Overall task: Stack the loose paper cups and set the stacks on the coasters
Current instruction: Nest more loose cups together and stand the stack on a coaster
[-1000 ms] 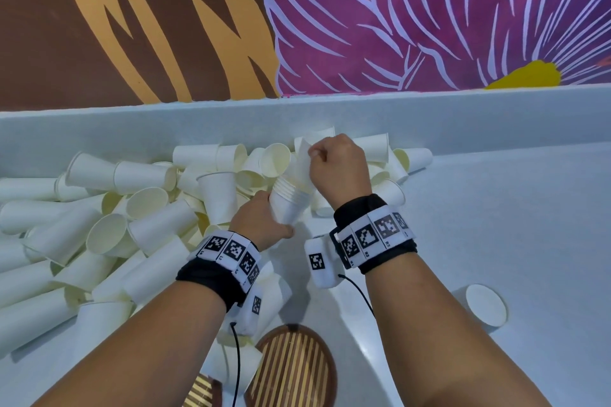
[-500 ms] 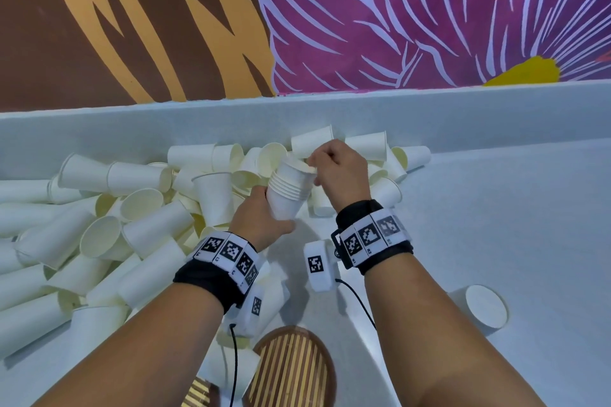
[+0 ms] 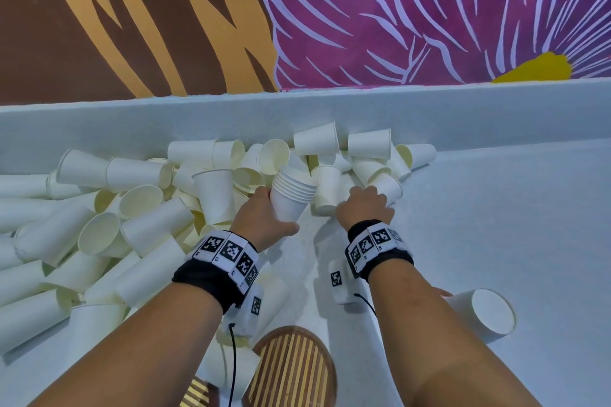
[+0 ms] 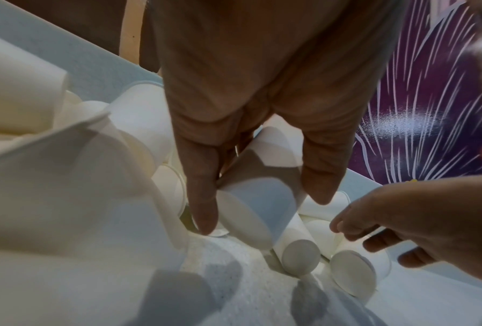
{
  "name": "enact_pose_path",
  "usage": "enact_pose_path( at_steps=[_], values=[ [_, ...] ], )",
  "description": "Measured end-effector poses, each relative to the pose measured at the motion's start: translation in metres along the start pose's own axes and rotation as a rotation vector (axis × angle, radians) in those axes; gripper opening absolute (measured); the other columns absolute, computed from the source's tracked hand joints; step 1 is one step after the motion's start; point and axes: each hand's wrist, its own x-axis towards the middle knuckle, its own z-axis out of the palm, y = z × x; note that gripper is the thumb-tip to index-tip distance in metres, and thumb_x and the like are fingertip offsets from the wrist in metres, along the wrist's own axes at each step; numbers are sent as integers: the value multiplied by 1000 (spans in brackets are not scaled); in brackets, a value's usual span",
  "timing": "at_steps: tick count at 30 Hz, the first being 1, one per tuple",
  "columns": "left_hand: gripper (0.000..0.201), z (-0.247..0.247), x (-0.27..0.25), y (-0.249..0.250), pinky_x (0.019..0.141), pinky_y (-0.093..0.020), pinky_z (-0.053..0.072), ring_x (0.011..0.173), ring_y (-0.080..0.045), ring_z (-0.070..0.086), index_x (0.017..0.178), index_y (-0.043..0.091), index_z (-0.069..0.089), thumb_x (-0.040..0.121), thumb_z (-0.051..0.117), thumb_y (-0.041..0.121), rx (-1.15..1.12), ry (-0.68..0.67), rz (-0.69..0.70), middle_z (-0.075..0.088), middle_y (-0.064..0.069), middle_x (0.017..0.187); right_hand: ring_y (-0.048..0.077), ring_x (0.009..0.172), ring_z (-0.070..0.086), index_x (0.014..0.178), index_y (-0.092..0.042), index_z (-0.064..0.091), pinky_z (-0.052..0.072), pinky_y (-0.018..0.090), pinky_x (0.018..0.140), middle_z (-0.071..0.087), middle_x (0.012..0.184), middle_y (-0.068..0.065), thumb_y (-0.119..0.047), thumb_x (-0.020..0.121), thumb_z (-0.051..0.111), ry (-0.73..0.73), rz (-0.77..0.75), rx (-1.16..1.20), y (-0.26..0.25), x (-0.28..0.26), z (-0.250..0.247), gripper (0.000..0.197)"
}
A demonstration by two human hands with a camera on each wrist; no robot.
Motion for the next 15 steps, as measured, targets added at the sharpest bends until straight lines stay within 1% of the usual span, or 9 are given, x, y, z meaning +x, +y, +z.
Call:
enact_pose_path(
  at_steps=[1, 3, 5, 7, 8, 10, 12, 15],
  values=[
    [70, 0, -1, 0, 75, -34, 47, 95, -23, 57, 121, 12, 45, 66, 82, 34, 7, -5, -4, 58, -4, 108, 27, 122, 39, 125, -22, 50, 34, 44, 97, 43, 130, 6, -26, 89, 45, 31, 8, 16, -1, 1, -3, 37],
    [71, -1, -2, 0, 77, -35, 47, 97, -23, 57, 122, 13, 44, 66, 82, 34, 19, -14, -9, 58, -3, 109, 29, 122, 38, 126, -23, 51, 34, 43, 99, 39, 133, 7, -22, 86, 48, 108, 34, 55, 0, 7, -8, 40],
    [72, -3, -3, 0, 80, -36, 49, 98, -23, 57, 123, 14, 44, 66, 82, 35, 24, -19, -12, 58, -3, 110, 31, 129, 32, 132, -23, 46, 30, 46, 104, 30, 144, 8, -19, 83, 51, 154, 74, 93, 6, 17, -11, 49],
    [73, -4, -4, 1, 82, -36, 49, 99, -23, 57, 124, 14, 43, 66, 82, 35, 33, -23, -12, 57, -3, 111, 31, 137, 23, 138, -21, 37, 24, 49, 111, 21, 152, 9, -17, 82, 53, 160, 140, 137, 12, 27, -12, 58],
    [73, -5, -5, 1, 82, -36, 49, 99, -22, 56, 124, 14, 43, 67, 82, 35, 38, -27, -11, 57, -3, 112, 31, 138, 21, 138, -20, 34, 22, 51, 111, 20, 152, 10, -17, 82, 54, 151, 172, 160, 15, 31, -13, 60],
    [73, -6, -6, 1, 81, -35, 48, 100, -23, 56, 125, 14, 43, 67, 81, 35, 47, -30, -9, 57, -3, 113, 33, 132, 28, 136, -18, 34, 27, 50, 108, 29, 145, 13, -15, 81, 54, 123, 203, 179, 18, 34, -15, 58],
    [73, -6, -6, 1, 81, -35, 47, 100, -23, 56, 125, 13, 43, 67, 81, 35, 58, -30, -10, 57, -4, 113, 34, 123, 35, 133, -17, 37, 34, 47, 101, 34, 137, 15, -14, 83, 53, 93, 199, 155, 20, 32, -14, 53],
    [73, -7, -5, 0, 81, -34, 47, 99, -23, 56, 125, 12, 43, 67, 82, 35, 73, -39, -22, 58, -4, 113, 34, 122, 39, 127, -15, 44, 36, 44, 100, 37, 135, 16, -19, 89, 52, 38, 155, 87, 16, 23, -5, 40]
  ],
)
